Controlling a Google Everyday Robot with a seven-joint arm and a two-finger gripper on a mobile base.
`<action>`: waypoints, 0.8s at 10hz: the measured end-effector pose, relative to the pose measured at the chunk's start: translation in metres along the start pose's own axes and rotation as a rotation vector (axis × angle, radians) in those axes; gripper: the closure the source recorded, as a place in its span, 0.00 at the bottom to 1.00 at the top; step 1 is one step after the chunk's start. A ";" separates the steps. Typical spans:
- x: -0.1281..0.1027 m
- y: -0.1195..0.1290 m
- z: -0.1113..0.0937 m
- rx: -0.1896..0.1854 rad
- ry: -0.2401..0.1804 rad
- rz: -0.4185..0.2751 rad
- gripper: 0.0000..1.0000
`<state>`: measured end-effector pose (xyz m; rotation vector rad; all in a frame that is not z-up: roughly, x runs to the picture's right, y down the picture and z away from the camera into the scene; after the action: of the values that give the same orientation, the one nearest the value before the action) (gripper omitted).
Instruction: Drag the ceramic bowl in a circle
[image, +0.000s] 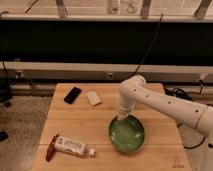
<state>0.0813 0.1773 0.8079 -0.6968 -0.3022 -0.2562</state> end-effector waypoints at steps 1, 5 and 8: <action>-0.002 0.005 0.000 -0.006 -0.004 -0.010 1.00; 0.001 0.052 -0.007 -0.027 -0.011 -0.022 1.00; 0.037 0.067 -0.017 -0.018 0.004 0.029 1.00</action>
<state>0.1404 0.2106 0.7690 -0.7177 -0.2863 -0.2333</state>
